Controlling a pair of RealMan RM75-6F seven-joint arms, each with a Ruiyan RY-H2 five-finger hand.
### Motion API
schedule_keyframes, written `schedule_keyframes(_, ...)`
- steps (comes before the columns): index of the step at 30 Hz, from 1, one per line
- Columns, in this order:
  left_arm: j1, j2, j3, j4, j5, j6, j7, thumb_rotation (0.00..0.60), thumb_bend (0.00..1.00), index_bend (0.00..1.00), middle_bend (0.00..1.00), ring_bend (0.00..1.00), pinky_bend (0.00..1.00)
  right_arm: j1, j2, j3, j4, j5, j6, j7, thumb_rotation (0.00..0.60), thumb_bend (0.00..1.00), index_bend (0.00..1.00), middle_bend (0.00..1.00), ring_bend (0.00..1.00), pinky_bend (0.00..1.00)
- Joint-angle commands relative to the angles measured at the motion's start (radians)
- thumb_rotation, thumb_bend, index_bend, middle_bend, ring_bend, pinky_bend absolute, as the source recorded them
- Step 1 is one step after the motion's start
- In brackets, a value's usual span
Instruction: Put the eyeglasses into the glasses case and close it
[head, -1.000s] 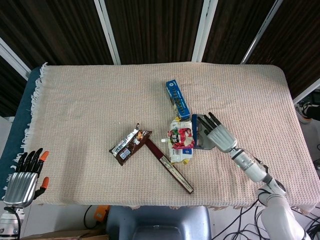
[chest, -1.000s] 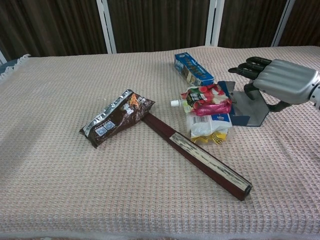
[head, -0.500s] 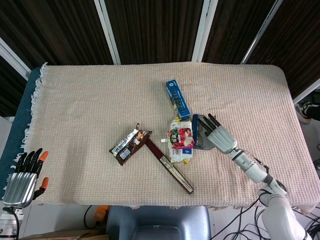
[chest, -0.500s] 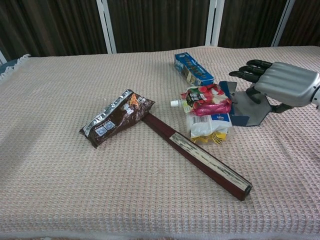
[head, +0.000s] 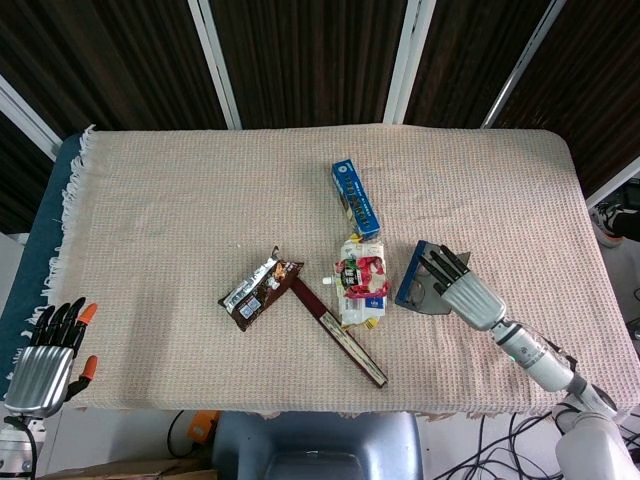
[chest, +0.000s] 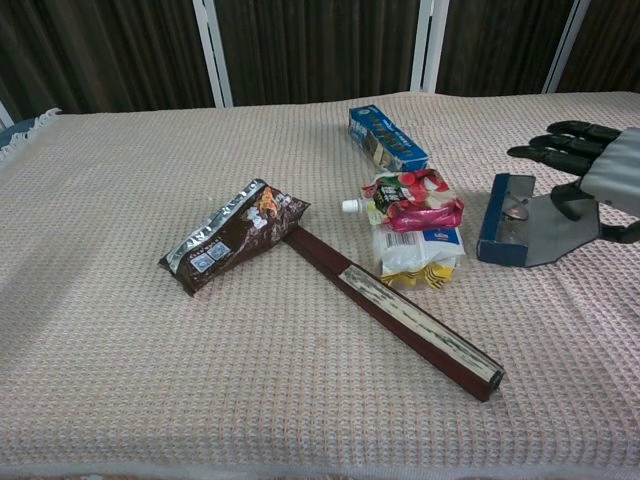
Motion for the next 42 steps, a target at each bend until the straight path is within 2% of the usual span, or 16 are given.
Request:
schedule_keyframes(1, 0.002, 0.001, 0.001, 0.002, 0.003, 0.003, -0.004, 0.600, 0.41, 0.00, 0.00, 0.00, 0.00, -0.048, 0.035, -0.017, -0.028, -0.016, 0.057, 0.000, 0.600, 0.63, 0.74, 0.11, 0.00, 0.00)
schedule_keyframes(9, 0.005, 0.005, 0.002, 0.003, 0.007, 0.008, -0.014, 0.600, 0.41, 0.00, 0.00, 0.00, 0.00, -0.095, 0.090, -0.044, -0.115, -0.050, 0.137, -0.009, 0.600, 0.63, 0.74, 0.11, 0.00, 0.00)
schedule_keyframes(14, 0.003, 0.006, 0.002, 0.002, 0.007, 0.004, -0.015, 0.600, 0.41, 0.00, 0.00, 0.00, 0.00, -0.086, 0.115, -0.044, -0.197, -0.060, 0.135, -0.012, 0.600, 0.63, 0.74, 0.11, 0.00, 0.00)
schedule_keyframes(29, 0.007, 0.012, 0.003, 0.000, 0.008, 0.006, -0.024, 0.600, 0.42, 0.00, 0.00, 0.00, 0.00, -0.002, 0.189, 0.016, -0.454, -0.037, 0.008, -0.086, 0.600, 0.63, 0.74, 0.11, 0.00, 0.00)
schedule_keyframes(42, 0.006, 0.012, 0.001, -0.002, 0.005, 0.003, -0.020, 0.600, 0.41, 0.00, 0.00, 0.00, 0.00, 0.039, 0.210, 0.066, -0.555, 0.006, -0.113, -0.109, 0.600, 0.63, 0.74, 0.11, 0.00, 0.00)
